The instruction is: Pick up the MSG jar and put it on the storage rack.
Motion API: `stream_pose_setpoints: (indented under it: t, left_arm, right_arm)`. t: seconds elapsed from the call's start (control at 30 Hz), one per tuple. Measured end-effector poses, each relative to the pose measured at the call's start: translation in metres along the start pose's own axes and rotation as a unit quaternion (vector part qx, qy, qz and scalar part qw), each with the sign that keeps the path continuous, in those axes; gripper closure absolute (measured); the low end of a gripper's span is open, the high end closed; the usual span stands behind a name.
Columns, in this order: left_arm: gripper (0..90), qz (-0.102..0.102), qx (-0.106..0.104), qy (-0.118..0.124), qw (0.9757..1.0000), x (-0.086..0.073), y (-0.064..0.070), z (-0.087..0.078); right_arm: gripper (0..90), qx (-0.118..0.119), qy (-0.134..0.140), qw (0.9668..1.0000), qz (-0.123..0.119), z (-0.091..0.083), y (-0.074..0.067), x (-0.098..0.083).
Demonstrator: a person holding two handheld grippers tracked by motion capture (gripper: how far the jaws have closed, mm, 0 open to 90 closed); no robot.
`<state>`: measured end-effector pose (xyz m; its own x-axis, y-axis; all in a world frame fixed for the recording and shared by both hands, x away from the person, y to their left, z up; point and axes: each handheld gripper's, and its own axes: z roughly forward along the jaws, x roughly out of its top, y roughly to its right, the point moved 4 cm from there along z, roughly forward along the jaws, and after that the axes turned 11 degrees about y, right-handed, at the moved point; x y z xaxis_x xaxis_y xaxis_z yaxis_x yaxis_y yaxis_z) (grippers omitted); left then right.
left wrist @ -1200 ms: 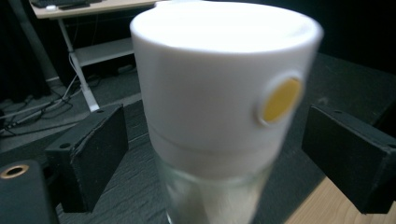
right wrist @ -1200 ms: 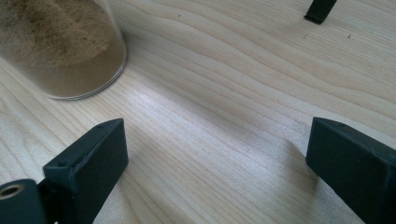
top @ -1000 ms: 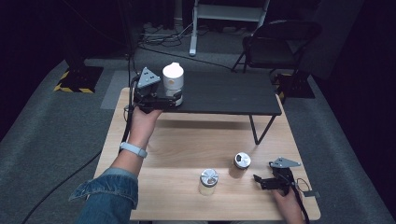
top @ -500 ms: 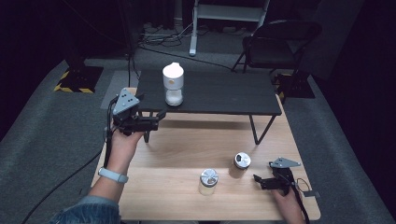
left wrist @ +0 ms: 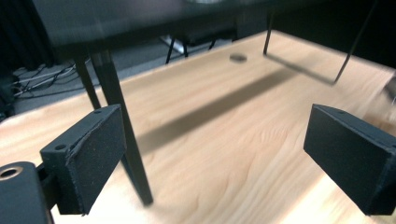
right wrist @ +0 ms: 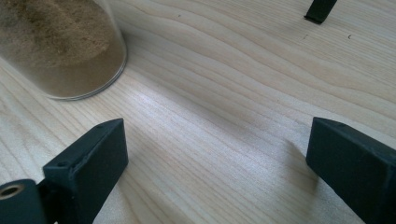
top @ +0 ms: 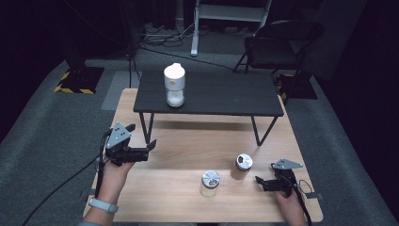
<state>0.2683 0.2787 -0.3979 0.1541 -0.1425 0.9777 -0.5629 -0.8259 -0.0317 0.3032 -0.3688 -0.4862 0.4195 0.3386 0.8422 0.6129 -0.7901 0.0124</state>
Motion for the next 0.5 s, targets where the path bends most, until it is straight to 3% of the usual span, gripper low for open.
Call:
stream_pose_setpoints:
  t: [0.23,0.3,0.5]
  left_arm:
    - [6.0,-0.014,0.014,-0.034,0.9992,-0.043,0.003,0.000]
    - [6.1,-0.014,0.018,-0.053,0.9983,-0.052,0.003,0.005]
    - [6.0,-0.038,0.024,-0.094,0.9945,-0.074,0.003,0.015]
  right_arm:
    - [5.5,0.000,0.000,1.0000,0.000,0.000,0.000,0.000]
    - [5.5,0.000,0.000,1.0000,0.000,0.000,0.000,0.000]
    - [5.5,0.000,0.000,1.0000,0.000,0.000,0.000,0.000]
